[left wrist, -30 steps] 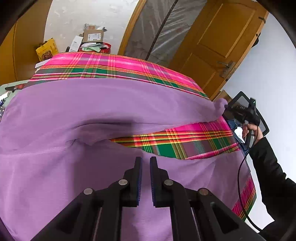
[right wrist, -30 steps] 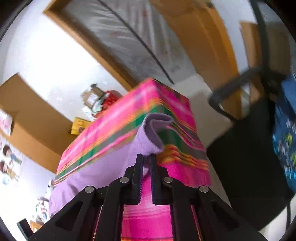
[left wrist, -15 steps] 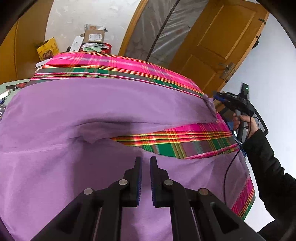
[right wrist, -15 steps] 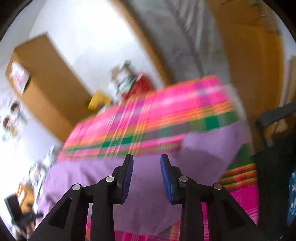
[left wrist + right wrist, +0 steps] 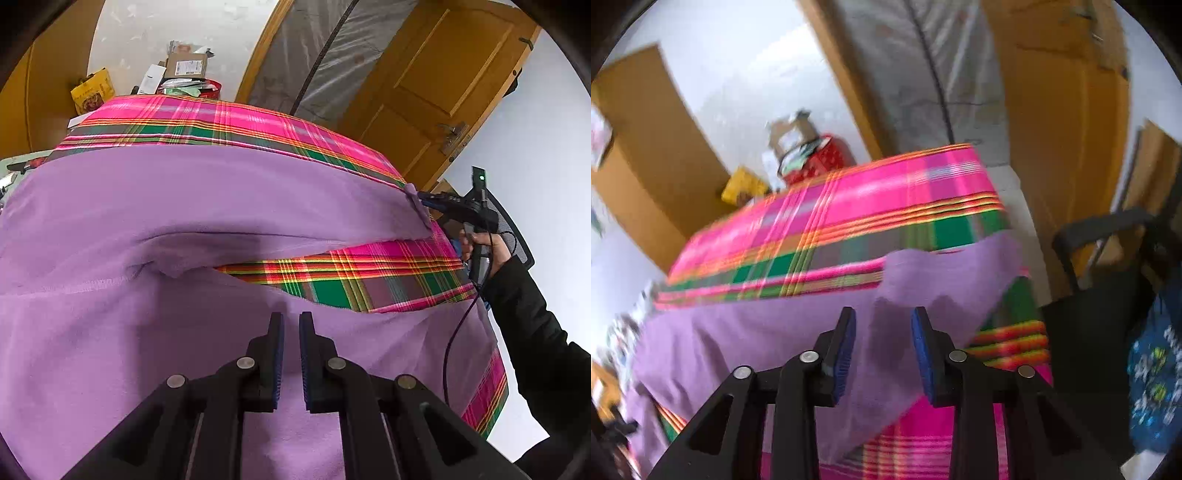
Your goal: Fold clothes
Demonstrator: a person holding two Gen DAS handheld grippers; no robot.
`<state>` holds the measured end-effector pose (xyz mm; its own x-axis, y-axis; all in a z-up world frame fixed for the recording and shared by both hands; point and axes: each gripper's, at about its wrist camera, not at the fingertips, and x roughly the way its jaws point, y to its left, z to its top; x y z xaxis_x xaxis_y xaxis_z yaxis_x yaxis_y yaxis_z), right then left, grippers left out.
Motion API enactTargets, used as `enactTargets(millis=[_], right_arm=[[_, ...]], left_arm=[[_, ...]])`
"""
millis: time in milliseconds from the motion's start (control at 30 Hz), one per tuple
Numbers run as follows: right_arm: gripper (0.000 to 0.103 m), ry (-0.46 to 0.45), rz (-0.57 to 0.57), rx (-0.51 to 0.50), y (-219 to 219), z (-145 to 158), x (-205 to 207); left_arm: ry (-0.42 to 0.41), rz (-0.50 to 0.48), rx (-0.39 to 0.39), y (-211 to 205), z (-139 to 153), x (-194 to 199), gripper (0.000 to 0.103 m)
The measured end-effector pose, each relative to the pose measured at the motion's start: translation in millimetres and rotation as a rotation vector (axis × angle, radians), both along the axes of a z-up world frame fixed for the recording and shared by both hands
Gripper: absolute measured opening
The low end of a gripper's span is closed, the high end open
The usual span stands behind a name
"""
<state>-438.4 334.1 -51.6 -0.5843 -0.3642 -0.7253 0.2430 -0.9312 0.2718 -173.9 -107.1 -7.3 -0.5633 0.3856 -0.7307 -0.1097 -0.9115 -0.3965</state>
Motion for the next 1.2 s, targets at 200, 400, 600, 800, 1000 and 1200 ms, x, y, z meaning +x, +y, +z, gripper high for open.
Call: enactTargets(millis=[200, 400, 600, 800, 1000, 1200], right_arm=[[0.01, -0.023, -0.078, 0.115, -1.3, -9.1, -3.1], [0.004, -0.008, -0.251, -0.035, 57.3, 1.0, 24.2], [0.004, -0.039, -0.42, -0.187, 113.0, 0.2, 50.3], [0.009, -0.18, -0.545, -0.322, 154.6, -31.2, 71.1], [0.046, -0.172, -0.501, -0.52, 165.7, -41.4, 58.8], [0.043, -0.202, -0.432, -0.55, 144.7, -53.0, 34.9]], left_arm=[[0.001, 0.022, 0.005, -5.8, 0.3, 2.3, 0.007], [0.013, 0.02, 0.015, -8.3, 2.9, 5.4, 0.007], [0.02, 0.009, 0.029, -5.9, 2.7, 7.2, 0.007], [0.022, 0.019, 0.029, -9.1, 3.5, 10.5, 0.007], [0.017, 0.022, 0.03, -8.1, 2.3, 8.7, 0.007], [0.007, 0.012, 0.017, -3.4, 1.0, 5.5, 0.007]])
